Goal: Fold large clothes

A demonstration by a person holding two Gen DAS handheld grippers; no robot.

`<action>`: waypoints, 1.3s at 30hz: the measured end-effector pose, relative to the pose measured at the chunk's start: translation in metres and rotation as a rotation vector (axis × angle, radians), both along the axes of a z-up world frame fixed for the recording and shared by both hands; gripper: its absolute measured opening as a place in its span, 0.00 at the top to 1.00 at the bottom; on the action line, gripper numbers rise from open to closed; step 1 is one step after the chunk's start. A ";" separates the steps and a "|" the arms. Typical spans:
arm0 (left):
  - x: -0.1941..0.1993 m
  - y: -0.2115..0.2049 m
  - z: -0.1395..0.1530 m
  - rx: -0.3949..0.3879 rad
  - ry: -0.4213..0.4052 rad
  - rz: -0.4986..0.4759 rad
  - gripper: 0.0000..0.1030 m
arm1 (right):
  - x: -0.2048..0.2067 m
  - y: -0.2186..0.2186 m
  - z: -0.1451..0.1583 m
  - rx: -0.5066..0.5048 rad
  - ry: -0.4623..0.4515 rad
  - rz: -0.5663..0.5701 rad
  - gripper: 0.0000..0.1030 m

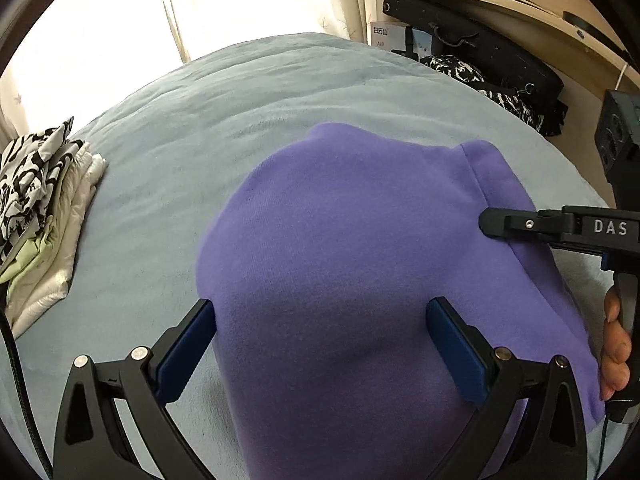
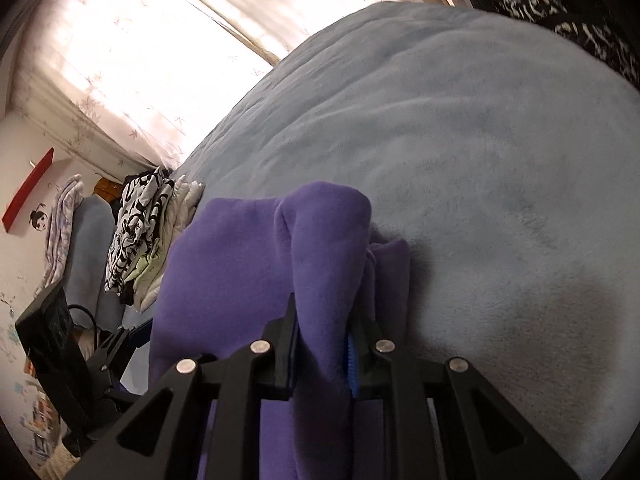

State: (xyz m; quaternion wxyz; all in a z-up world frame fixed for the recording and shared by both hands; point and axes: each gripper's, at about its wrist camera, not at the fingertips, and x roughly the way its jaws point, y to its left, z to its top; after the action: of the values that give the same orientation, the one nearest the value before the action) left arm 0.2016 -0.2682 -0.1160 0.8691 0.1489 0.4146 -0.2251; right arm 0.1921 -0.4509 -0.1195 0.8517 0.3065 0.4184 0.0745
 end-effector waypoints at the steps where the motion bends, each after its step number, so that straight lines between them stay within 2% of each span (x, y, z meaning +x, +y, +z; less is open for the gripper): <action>1: 0.000 0.001 -0.002 -0.003 -0.005 0.002 0.01 | 0.002 0.003 -0.004 -0.005 0.001 0.001 0.81; 4: -0.001 0.003 -0.006 -0.017 -0.027 0.003 0.01 | 0.001 0.003 -0.011 -0.004 -0.007 0.000 0.80; 9: 0.001 0.006 -0.006 -0.035 -0.015 0.001 0.01 | 0.001 0.005 -0.011 0.005 -0.011 -0.009 0.78; 13: 0.004 0.014 0.002 -0.060 0.028 0.009 0.01 | 0.000 0.012 0.003 -0.069 0.031 -0.016 0.66; 15: 0.001 0.017 0.008 -0.063 0.059 0.030 0.01 | -0.004 0.013 0.012 -0.092 0.064 -0.043 0.55; 16: -0.001 0.020 0.012 -0.069 0.074 0.051 0.01 | -0.009 0.015 0.017 -0.109 0.079 -0.058 0.54; 19: -0.017 0.028 0.024 -0.058 0.064 0.095 0.02 | -0.026 0.021 0.031 -0.173 0.089 -0.058 0.54; 23: -0.057 0.035 0.039 -0.035 0.020 0.080 0.07 | -0.060 0.036 0.053 -0.266 0.041 -0.037 0.54; 27: -0.094 0.044 0.046 -0.042 0.004 0.073 0.12 | -0.097 0.050 0.071 -0.289 -0.030 -0.038 0.54; 30: -0.115 0.052 0.039 -0.052 0.013 0.094 0.19 | -0.117 0.068 0.076 -0.306 -0.070 -0.020 0.54; 35: -0.128 0.066 0.025 -0.121 0.062 0.133 0.22 | -0.136 0.090 0.066 -0.320 -0.080 0.022 0.54; 38: -0.125 0.072 0.016 -0.163 0.106 0.146 0.22 | -0.140 0.094 0.047 -0.332 -0.028 0.021 0.55; 39: -0.123 0.074 0.012 -0.183 0.134 0.143 0.21 | -0.139 0.092 0.038 -0.348 0.002 0.004 0.60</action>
State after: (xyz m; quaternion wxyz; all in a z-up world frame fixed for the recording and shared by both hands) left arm 0.0789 -0.1941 -0.1037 0.8631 0.0239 0.4591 -0.2088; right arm 0.0527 -0.3586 -0.0816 0.8914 0.1535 0.4265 0.0023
